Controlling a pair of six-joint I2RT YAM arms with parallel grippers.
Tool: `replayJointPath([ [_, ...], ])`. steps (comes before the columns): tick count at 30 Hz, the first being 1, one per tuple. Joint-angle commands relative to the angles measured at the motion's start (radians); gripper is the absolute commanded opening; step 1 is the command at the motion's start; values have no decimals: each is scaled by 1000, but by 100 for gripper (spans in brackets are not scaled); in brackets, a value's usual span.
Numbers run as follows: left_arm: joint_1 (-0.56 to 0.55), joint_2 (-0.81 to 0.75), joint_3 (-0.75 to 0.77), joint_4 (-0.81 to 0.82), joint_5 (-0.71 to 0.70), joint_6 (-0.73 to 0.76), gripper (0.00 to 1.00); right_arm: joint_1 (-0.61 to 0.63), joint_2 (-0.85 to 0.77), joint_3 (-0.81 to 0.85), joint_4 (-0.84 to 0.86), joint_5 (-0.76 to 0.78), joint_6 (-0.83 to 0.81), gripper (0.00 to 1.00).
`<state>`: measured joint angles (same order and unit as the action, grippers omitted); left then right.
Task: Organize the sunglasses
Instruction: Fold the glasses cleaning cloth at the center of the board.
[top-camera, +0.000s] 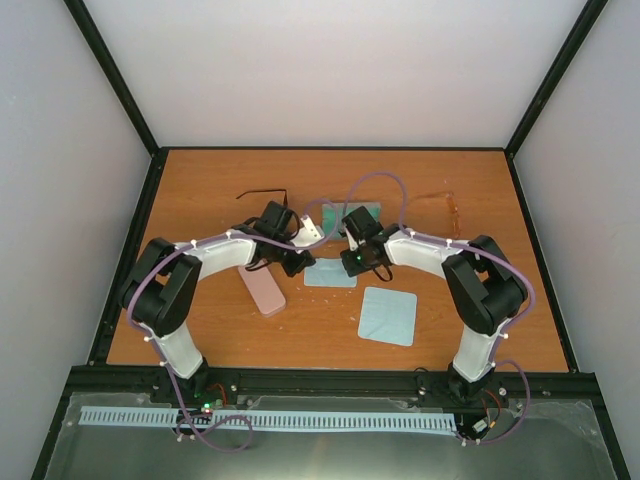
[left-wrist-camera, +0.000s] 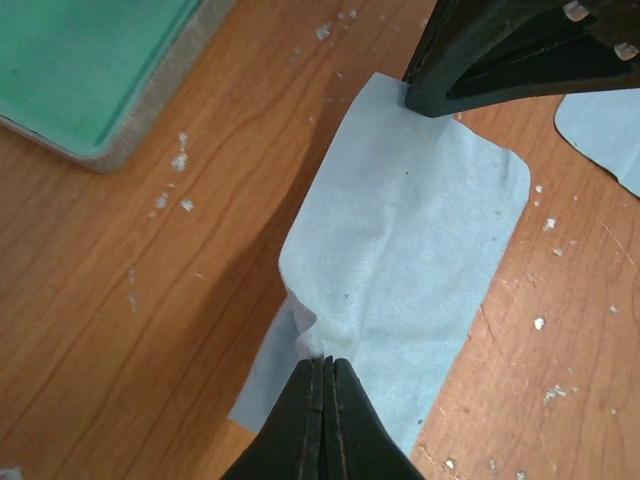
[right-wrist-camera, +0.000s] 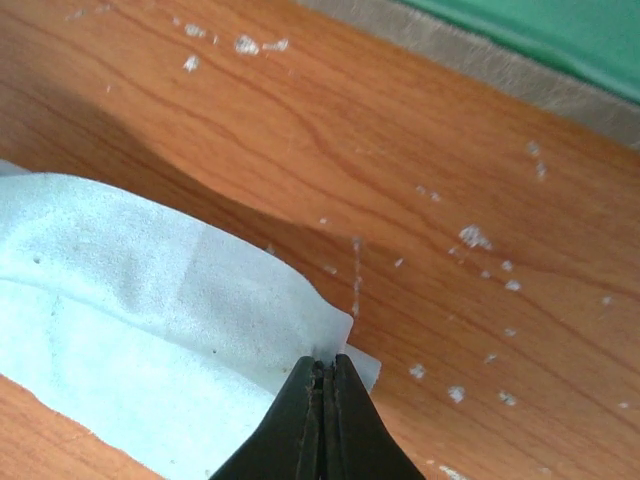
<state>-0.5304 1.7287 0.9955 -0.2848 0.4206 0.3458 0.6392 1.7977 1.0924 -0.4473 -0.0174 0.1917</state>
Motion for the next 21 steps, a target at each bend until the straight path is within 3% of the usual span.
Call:
replayJointPath([
  [1, -18, -32, -17, 8, 24, -10, 1, 0, -27, -29, 29, -59, 4, 4],
  [13, -28, -35, -36, 4, 27, -1, 2, 0, -59, -75, 33, -109, 3, 25],
  [21, -35, -34, -60, 6, 33, 25, 4, 0, -108, -102, 29, -117, 5, 27],
])
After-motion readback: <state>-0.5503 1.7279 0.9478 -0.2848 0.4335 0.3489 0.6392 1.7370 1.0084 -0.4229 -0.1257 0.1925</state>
